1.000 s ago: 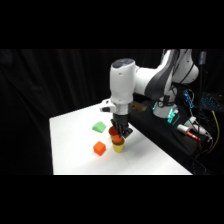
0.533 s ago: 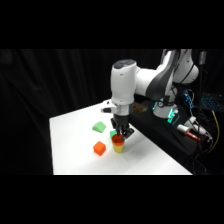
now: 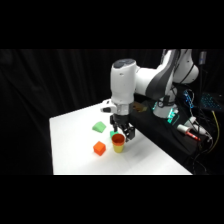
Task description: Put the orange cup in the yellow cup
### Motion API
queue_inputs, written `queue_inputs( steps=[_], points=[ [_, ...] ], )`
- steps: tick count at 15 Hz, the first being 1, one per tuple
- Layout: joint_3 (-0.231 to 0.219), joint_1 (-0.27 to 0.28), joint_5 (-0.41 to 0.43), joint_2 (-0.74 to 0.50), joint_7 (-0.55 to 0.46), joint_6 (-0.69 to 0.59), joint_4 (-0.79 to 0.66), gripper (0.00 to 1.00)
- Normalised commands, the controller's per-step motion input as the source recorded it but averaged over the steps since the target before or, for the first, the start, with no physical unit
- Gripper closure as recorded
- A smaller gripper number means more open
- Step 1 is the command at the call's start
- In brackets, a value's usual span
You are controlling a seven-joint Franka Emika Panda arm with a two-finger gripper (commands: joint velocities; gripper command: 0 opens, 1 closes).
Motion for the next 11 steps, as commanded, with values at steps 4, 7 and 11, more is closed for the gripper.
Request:
queue_inputs(
  steps=[4,7,11],
  points=[
    [0.009,-0.033,0.022,-0.22,-0.06,-0.33,0.10,0.00],
    [0.004,-0.050,0.030,-0.20,-0.08,-0.32,0.14,0.00],
    [-0.011,-0.064,0.041,-0.13,-0.09,-0.22,0.16,0.00]
  ],
)
